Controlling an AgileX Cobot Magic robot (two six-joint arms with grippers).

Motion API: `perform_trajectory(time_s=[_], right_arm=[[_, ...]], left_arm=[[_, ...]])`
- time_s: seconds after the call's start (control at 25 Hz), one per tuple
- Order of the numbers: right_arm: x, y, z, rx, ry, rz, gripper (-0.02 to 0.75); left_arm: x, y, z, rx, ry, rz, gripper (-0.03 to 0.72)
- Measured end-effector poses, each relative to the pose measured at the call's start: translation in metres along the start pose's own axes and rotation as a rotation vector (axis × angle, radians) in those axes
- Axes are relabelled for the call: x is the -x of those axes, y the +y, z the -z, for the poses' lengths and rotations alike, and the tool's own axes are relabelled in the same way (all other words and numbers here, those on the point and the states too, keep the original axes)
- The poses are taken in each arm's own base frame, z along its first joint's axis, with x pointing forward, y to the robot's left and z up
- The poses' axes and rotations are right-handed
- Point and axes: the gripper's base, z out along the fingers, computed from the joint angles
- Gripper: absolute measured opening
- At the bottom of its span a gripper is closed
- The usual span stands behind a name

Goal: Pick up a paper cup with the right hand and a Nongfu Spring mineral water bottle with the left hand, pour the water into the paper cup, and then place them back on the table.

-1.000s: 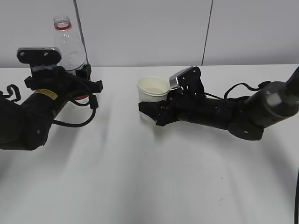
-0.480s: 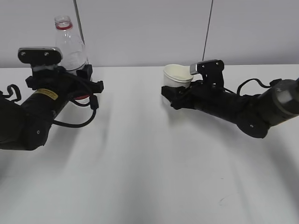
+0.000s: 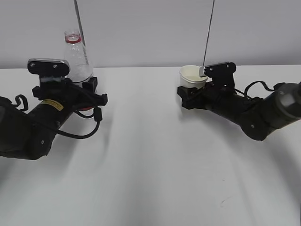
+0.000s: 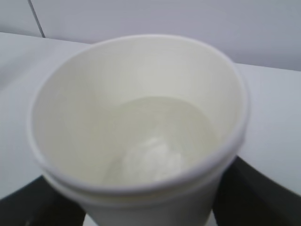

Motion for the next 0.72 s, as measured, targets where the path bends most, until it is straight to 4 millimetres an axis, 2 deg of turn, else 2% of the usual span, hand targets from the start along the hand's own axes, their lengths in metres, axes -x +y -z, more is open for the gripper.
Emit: perform_trajectory(time_s=[0.24,0.72], right_arm=[[-0.012,-0.003,-0.004,-0.028,0.010,-0.002,0.520],[-0.022,-0.003,-0.007,-0.019,-0.009,-0.006,0.520]], left_arm=[[0.000,0.000,0.000,-0.002,-0.001,-0.001,0.354],[0.001,-0.002,0.000,-0.017,-0.010,-0.010,0.354]])
